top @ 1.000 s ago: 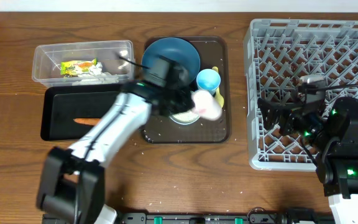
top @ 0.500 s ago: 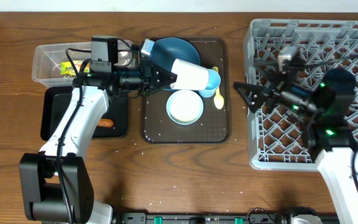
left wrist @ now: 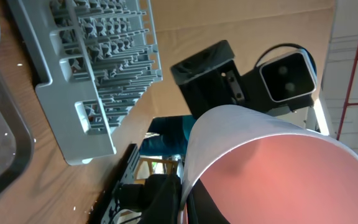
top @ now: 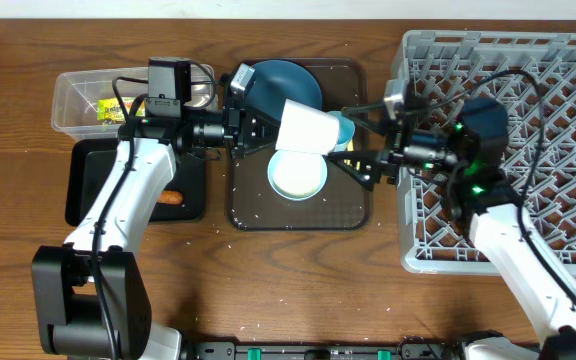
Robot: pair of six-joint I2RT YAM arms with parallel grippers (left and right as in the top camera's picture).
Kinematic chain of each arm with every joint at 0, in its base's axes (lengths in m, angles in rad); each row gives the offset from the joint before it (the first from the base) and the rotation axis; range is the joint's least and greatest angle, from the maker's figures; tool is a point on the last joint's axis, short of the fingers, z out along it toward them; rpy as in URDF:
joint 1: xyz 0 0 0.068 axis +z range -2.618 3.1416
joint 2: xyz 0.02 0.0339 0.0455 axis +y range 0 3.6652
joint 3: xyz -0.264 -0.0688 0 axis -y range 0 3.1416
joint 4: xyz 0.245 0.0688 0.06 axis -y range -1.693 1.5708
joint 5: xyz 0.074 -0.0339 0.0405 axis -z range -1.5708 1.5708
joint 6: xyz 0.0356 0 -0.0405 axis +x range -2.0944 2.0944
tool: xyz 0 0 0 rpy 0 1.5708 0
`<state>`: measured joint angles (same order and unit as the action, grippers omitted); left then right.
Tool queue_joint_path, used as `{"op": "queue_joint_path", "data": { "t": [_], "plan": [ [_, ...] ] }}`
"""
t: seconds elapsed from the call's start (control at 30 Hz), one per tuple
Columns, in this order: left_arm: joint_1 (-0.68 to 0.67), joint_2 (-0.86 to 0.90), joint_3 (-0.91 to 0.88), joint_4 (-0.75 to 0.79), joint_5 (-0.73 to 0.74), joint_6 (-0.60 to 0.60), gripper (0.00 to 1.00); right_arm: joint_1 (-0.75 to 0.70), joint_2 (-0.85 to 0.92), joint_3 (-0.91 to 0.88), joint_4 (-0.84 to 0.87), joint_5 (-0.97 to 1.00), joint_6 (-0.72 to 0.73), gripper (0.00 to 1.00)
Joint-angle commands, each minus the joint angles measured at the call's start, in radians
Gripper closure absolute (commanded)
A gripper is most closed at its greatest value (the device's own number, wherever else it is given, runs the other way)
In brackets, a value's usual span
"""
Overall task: Sort waste into correct bins and load items into the dishwasher rack
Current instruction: 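Lift pink cup and hand it from left gripper to right gripper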
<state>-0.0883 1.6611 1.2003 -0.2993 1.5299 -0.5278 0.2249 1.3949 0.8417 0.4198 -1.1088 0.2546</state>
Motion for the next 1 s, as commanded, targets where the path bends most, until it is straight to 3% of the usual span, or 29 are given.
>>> {"op": "queue_joint_path", "data": {
  "t": [0.0,0.43,0.7,0.9,0.97],
  "plan": [
    [-0.016,-0.016,0.015,0.002,0.036,-0.008,0.94,0.031,0.011,0.008,0.026,0.019,0.012,0.01],
    [-0.099,-0.016,0.014,0.002,-0.05,-0.006,0.94,0.093,0.019,0.008,0.085,0.109,0.011,0.17],
    [-0.098,-0.016,0.014,0.003,-0.049,-0.006,0.94,0.092,0.019,0.008,0.058,0.107,0.011,0.18],
    [-0.098,-0.016,0.014,0.003,-0.05,-0.005,0.94,0.092,0.02,0.008,0.068,0.116,0.01,0.48],
    [-0.098,-0.016,0.014,0.003,-0.05,-0.005,0.92,0.09,0.02,0.008,0.075,0.126,0.01,0.52]
  ]
}}
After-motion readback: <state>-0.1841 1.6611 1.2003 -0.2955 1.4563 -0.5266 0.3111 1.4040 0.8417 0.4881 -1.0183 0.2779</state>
